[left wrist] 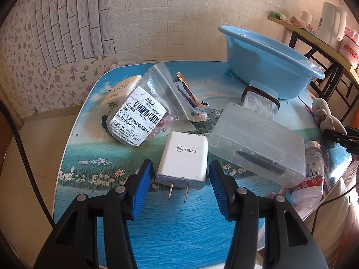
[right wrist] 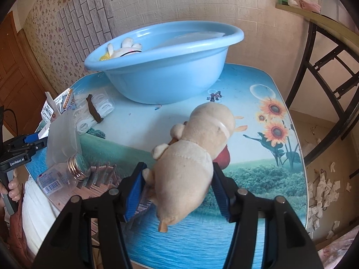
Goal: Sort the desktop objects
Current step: 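Grasp the tan plush dog with right tool while left tool grasps the white charger plug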
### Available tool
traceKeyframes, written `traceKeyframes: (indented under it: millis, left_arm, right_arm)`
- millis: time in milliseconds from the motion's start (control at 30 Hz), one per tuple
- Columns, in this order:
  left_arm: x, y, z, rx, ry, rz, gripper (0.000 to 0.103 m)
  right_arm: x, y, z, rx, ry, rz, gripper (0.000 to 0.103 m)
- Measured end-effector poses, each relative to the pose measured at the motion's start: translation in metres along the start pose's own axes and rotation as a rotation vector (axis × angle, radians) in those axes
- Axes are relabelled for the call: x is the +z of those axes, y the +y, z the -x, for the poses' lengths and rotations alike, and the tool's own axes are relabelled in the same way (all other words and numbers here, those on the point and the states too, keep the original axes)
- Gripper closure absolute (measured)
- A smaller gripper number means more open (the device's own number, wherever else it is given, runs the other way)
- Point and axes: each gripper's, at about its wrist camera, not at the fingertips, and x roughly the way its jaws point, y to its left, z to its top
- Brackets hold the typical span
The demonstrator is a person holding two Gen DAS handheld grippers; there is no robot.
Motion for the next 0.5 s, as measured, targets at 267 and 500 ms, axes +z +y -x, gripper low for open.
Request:
traceKeyframes:
  millis: [267,500]
  left_arm:
    - [-0.001,0.006,0.010,-0.002,-0.040,0.026,0.064]
    - [0.007,0.014,0.035,0.017,-0.113,0.050,0.064]
  right_arm:
    - [0.003,-0.003,0.016,0.024,-0.075,-0.025,0.055]
    - [0.013,0.000,0.041,0.012,-0.175,-0.031,0.056]
